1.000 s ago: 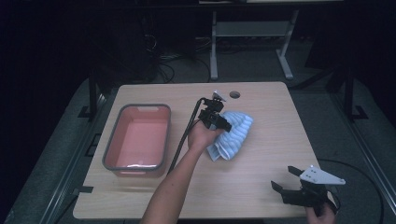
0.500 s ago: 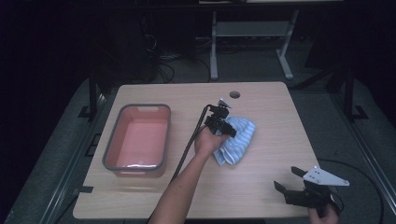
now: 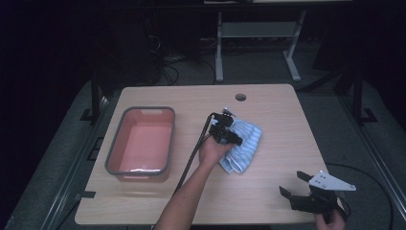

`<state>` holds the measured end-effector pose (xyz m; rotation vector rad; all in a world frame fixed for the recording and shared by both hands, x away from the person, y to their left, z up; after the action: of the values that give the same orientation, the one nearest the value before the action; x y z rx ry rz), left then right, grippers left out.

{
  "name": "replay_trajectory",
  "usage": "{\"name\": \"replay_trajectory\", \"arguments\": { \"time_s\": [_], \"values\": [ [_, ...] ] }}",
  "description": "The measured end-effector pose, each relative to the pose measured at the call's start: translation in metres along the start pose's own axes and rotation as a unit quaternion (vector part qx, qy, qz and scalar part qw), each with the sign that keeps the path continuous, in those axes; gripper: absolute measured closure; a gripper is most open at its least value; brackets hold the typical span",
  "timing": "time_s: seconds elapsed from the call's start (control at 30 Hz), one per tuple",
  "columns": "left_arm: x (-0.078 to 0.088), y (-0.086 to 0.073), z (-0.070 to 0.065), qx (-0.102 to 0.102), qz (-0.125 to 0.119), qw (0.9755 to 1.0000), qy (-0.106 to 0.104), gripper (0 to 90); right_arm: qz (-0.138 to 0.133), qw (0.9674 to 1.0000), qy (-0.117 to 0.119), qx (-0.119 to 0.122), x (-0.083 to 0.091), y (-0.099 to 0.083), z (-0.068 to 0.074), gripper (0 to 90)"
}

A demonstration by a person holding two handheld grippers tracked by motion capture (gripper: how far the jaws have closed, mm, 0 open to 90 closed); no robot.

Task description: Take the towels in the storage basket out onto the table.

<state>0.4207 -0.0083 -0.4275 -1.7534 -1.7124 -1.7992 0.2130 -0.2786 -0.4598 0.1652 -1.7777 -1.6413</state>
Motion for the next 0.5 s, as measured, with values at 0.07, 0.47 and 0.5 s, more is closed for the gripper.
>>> {"name": "replay_trajectory", "arguments": {
  "time_s": [0.07,0.47,0.5],
  "values": [
    [0.0011,-0.0006,-0.0007,-0.003,-0.001,1.0000,-0.003,46.3,0.003,1.0000,0.002,0.001,-0.0013,0.0001,0.0012,13.7],
    [0.0089,-0.0083,-0.0069,-0.007,-0.015,0.9998,-0.008,35.6,0.004,1.0000,0.000,0.001,-0.0038,0.0013,0.0027,13.7],
    [0.0093,-0.0087,-0.0069,-0.007,-0.016,0.9998,-0.007,34.8,0.005,1.0000,0.000,-0.001,-0.0042,0.0014,0.0024,13.7]
  ]
}}
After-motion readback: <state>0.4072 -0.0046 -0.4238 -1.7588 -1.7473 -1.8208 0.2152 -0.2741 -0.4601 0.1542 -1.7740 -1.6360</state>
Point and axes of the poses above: each handheld gripper's, and its own axes: x roughly backward along the jaws, y roughly out of its top, z roughly to its left, the point moved 1 cm from there along -x, roughly forward along the jaws, and after that the axes turned 8 degrees about -z, right-handed, at the moved point
